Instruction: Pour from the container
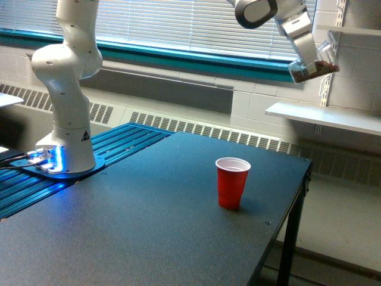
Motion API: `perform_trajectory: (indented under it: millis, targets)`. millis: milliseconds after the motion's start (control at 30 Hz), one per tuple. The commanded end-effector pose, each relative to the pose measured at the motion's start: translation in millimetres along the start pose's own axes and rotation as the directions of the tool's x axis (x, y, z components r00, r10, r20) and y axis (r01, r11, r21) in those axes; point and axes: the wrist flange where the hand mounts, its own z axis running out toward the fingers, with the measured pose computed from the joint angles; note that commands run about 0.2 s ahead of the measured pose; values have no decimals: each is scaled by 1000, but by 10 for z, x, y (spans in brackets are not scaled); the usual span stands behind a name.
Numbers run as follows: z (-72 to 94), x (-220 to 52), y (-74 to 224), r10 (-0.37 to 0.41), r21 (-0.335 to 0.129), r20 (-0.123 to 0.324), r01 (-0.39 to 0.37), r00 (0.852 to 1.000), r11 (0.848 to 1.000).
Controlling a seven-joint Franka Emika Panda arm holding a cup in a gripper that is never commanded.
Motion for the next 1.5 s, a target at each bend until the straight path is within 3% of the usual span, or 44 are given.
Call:
perform_trajectory:
  millis: [33,433,767,1500]
  targets:
    - [-151,123,68,-7,11,-42,8,999,1000]
    - [-260,219,452,-30,-27,-91,27,995,999]
    - [-338,166,859,-41,-65,-105,34,994,997]
    - [-418,-183,1861,-75,-161,-79,62,994,985]
